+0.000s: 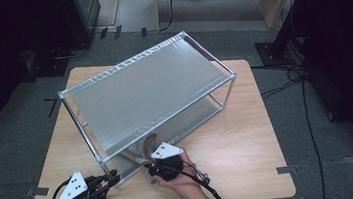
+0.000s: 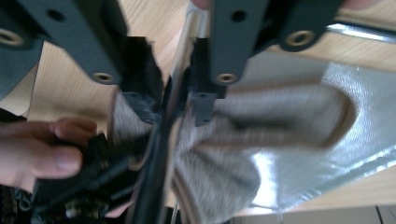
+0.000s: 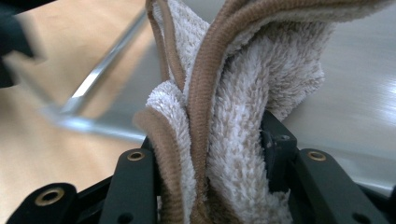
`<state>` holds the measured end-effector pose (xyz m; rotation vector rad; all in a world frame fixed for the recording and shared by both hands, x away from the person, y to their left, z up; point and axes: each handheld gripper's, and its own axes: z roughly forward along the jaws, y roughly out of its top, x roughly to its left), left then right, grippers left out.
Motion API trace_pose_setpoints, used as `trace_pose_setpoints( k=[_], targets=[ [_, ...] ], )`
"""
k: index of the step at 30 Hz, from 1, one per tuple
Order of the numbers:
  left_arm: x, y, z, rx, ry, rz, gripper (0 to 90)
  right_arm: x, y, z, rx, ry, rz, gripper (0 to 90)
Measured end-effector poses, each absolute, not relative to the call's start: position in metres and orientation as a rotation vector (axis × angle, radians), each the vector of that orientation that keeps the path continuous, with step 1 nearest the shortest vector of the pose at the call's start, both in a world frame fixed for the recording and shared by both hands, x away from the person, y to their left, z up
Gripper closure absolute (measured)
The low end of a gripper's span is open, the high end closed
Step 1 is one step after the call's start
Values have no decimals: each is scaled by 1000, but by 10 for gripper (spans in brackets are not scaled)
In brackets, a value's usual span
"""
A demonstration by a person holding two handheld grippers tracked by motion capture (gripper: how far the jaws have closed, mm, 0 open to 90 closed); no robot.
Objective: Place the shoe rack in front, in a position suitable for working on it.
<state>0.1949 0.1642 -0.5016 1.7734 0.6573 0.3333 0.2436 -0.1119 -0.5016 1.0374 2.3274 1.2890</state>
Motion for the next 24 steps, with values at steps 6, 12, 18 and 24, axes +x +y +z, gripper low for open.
trace_pose_setpoints(
  k=[6, 12, 18, 24],
  targets=[
    [192, 162, -496, 1751, 666, 336, 780, 243, -111, -502, 970, 2357, 1279, 565],
    [192, 162, -495, 1761, 657, 345, 791, 271, -147, -501, 1140, 2235, 1219, 564],
    [192, 163, -496, 1760, 652, 335, 791, 306, -192, -501, 1397, 2088, 1156, 562],
    [192, 163, -497, 1750, 653, 324, 790, 331, -241, -500, 1589, 1871, 1077, 564]
  ],
)
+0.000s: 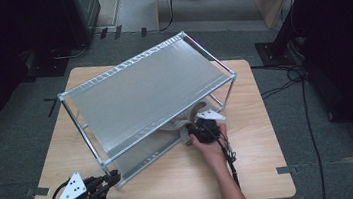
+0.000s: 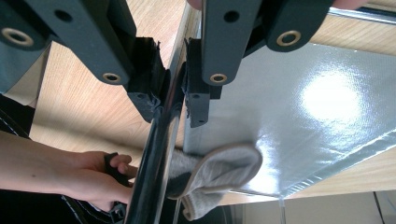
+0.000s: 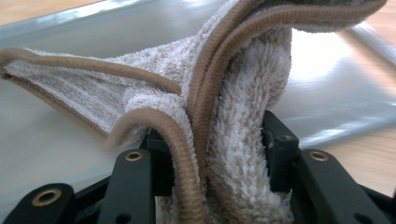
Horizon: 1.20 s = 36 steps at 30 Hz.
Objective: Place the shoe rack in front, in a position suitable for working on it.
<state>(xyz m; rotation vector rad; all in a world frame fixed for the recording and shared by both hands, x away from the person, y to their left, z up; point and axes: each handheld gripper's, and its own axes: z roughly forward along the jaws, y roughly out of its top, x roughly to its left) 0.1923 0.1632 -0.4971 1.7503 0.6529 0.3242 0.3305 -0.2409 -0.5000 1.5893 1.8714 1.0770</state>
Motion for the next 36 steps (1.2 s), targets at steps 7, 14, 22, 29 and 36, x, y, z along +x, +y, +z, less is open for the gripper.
trace_pose_setpoints(
  k=[7, 14, 22, 29, 36],
  targets=[
    [193, 163, -497, 1750, 653, 323, 789, 341, -274, -501, 1707, 1626, 952, 557],
    [193, 164, -498, 1751, 652, 318, 788, 332, -256, -505, 1683, 1687, 997, 555],
    [194, 164, -498, 1750, 651, 309, 787, 302, -198, -506, 1466, 2000, 1122, 553],
    [193, 162, -498, 1747, 647, 304, 788, 275, -144, -508, 1242, 2209, 1205, 552],
    [193, 162, -499, 1747, 647, 301, 787, 244, -92, -512, 1014, 2385, 1342, 554]
  ],
)
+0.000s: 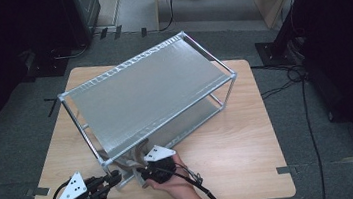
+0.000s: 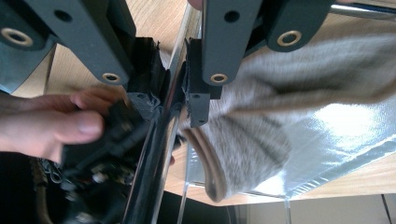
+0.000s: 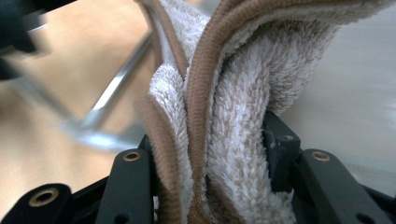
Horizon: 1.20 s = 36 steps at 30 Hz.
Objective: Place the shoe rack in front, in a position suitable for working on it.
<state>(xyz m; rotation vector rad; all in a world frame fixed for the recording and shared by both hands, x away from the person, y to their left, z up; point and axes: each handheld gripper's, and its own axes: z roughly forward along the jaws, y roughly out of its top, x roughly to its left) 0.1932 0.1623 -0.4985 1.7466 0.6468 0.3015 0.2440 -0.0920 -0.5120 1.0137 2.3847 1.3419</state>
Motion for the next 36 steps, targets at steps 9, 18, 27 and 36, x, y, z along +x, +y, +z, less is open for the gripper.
trace_pose_setpoints(
  k=[9, 18, 27, 36],
  targets=[
    [193, 162, -499, 1748, 643, 303, 789, 252, -109, -515, 1015, 2374, 1238, 550],
    [194, 163, -499, 1755, 633, 307, 790, 287, -163, -515, 1240, 2185, 1109, 568],
    [193, 163, -499, 1756, 633, 307, 791, 315, -215, -516, 1433, 1970, 987, 570],
    [194, 163, -499, 1757, 634, 307, 791, 342, -264, -515, 1591, 1780, 892, 568]
  ],
)
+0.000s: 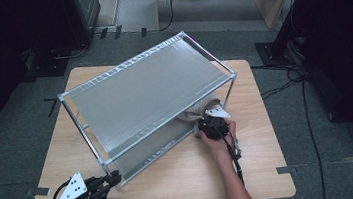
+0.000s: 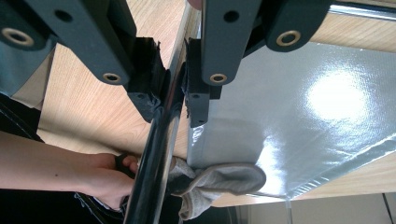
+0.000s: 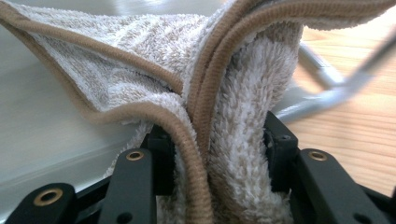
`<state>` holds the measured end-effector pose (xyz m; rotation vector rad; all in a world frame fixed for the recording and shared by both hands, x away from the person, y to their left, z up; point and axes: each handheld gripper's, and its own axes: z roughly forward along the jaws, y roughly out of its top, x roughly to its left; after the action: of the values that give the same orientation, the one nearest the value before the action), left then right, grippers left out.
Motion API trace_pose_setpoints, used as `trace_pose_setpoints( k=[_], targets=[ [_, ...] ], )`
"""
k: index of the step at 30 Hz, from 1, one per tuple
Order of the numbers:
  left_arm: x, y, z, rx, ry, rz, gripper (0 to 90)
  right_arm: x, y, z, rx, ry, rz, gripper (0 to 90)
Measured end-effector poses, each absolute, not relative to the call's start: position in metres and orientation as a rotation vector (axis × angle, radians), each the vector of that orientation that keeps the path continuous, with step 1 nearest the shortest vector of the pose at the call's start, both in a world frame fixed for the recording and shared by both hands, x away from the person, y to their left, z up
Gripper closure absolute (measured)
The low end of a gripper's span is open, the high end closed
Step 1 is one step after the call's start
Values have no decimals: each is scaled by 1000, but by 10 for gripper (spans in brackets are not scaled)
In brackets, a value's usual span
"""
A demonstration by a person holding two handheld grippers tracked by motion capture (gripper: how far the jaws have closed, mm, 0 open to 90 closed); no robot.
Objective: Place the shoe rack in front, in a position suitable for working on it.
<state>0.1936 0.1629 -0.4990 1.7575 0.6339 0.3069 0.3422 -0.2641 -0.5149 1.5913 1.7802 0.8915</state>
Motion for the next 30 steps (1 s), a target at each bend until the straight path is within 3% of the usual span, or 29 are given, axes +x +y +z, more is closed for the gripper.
trace_pose_setpoints(
  k=[6, 15, 23, 30],
  targets=[
    [194, 163, -499, 1756, 639, 305, 790, 343, -272, -515, 1631, 1733, 871, 598],
    [194, 160, -499, 1754, 640, 303, 790, 318, -246, -521, 1550, 1826, 890, 623],
    [194, 153, -499, 1765, 618, 301, 793, 290, -201, -518, 1417, 2026, 962, 625],
    [194, 152, -500, 1766, 616, 296, 793, 254, -137, -513, 1189, 2308, 1063, 621]
  ],
)
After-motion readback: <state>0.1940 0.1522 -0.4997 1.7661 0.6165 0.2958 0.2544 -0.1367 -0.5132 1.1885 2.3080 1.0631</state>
